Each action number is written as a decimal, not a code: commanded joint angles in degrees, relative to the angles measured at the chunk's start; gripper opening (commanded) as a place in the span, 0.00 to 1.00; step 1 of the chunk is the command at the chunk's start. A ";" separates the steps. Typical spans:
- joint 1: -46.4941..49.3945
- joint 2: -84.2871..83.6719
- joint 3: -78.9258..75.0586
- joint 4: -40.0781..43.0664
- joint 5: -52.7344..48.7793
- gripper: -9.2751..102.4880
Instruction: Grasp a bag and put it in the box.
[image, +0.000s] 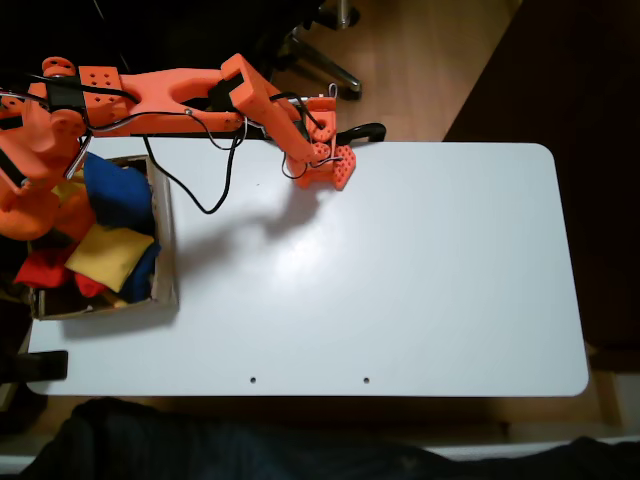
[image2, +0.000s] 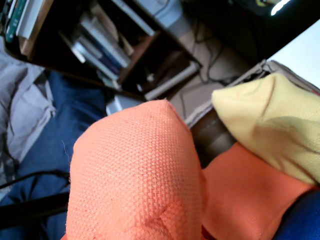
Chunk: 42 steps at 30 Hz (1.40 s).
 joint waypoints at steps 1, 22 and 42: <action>-0.18 2.20 -4.83 -1.93 0.26 0.08; -4.66 2.46 -2.90 -1.85 4.83 0.08; -6.50 11.25 20.30 -5.54 -3.78 0.27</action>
